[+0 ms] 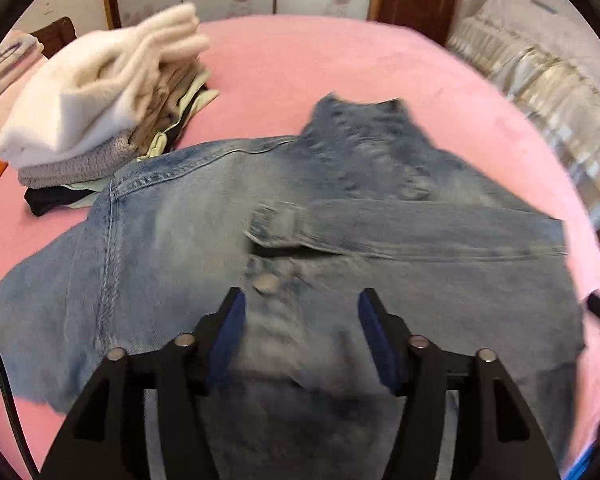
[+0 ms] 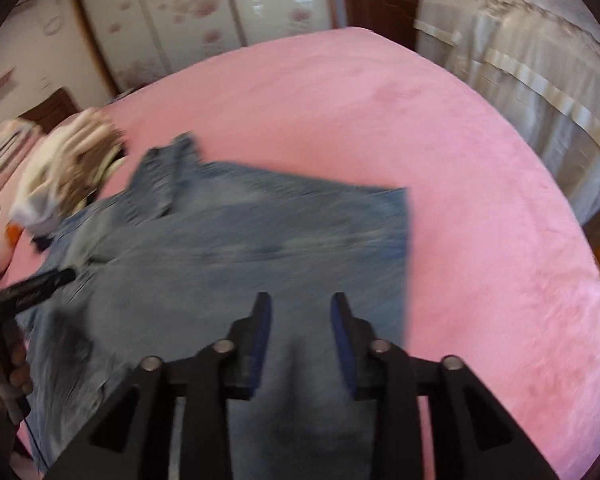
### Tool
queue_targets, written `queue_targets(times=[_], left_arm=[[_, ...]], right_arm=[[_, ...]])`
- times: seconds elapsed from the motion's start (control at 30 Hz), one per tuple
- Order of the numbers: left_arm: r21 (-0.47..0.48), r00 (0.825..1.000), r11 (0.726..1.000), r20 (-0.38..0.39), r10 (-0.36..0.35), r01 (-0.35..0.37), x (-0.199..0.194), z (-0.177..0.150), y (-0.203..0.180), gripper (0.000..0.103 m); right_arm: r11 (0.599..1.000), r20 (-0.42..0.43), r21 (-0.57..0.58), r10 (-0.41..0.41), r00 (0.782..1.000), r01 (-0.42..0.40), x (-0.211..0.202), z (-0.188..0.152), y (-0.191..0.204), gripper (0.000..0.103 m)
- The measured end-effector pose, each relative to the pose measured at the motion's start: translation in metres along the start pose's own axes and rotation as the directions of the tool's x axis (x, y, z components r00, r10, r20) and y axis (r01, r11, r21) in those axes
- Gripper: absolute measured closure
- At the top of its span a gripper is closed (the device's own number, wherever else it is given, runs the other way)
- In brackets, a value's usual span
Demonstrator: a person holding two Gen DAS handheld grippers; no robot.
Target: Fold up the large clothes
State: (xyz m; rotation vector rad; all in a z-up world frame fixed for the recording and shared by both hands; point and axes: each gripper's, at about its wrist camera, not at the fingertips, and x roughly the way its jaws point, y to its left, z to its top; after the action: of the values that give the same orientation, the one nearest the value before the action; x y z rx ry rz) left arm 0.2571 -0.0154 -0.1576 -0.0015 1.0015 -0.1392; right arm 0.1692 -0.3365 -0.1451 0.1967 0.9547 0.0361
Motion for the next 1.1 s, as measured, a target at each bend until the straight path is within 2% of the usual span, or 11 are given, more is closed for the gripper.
queue_targets(times=[0.1, 0.23, 0.4, 0.43, 0.5, 0.53, 0.63, 0.77, 0.9, 1.0, 1.1], left_arm=[[-0.014, 0.999, 0.999, 0.026, -0.046, 0.047, -0.008, -0.017, -0.016, 0.042], [-0.064, 0.999, 0.997, -0.031, -0.035, 0.033, 0.02, -0.031, -0.025, 0.042], [-0.07, 0.999, 0.997, -0.045, -0.025, 0.022, 0.034, -0.043, -0.029, 0.042], [-0.061, 0.999, 0.998, -0.041, -0.023, 0.021, 0.035, -0.045, -0.03, 0.042], [-0.05, 0.999, 0.998, -0.035, -0.024, 0.023, 0.036, -0.046, -0.031, 0.042], [-0.044, 0.999, 0.999, -0.032, -0.023, 0.022, 0.035, -0.047, -0.032, 0.042], [-0.028, 1.0, 1.0, -0.03, -0.01, 0.009, 0.034, -0.049, -0.035, 0.042], [-0.034, 0.997, 0.999, -0.07, -0.025, 0.022, 0.026, -0.049, -0.038, 0.039], [-0.015, 0.996, 0.999, -0.068, -0.052, 0.051, -0.005, -0.05, -0.043, 0.036], [-0.003, 0.998, 0.998, -0.01, -0.063, 0.063, -0.046, -0.052, -0.045, 0.011], [0.001, 0.997, 0.998, 0.036, -0.069, 0.069, -0.087, -0.059, -0.045, 0.007]], right_arm=[[0.996, -0.005, -0.079, 0.038, 0.999, -0.039, 0.01, -0.027, 0.052, 0.068], [0.995, -0.043, -0.097, 0.002, 0.999, -0.006, 0.04, -0.047, 0.07, 0.069], [0.987, -0.022, 0.005, -0.162, 0.987, 0.162, 0.041, -0.053, 0.011, 0.073], [0.985, -0.024, 0.036, -0.171, 0.985, 0.171, 0.039, -0.054, -0.008, 0.074], [0.985, -0.034, 0.087, -0.148, 0.988, 0.151, 0.034, -0.059, -0.036, 0.098], [0.983, -0.043, 0.111, -0.141, 0.989, 0.145, 0.03, -0.058, -0.048, 0.103], [0.976, -0.044, 0.175, -0.127, 0.991, 0.133, 0.019, -0.058, -0.059, 0.103], [0.964, -0.041, 0.217, -0.148, 0.988, 0.154, 0.004, -0.059, -0.047, 0.098], [0.963, -0.008, 0.26, -0.075, 0.997, 0.075, -0.023, -0.066, -0.024, 0.088], [0.964, 0.017, 0.261, -0.068, 0.998, 0.061, -0.044, -0.068, -0.002, 0.068], [0.972, 0.054, 0.233, -0.05, 0.997, 0.036, -0.071, -0.07, 0.023, 0.066]])
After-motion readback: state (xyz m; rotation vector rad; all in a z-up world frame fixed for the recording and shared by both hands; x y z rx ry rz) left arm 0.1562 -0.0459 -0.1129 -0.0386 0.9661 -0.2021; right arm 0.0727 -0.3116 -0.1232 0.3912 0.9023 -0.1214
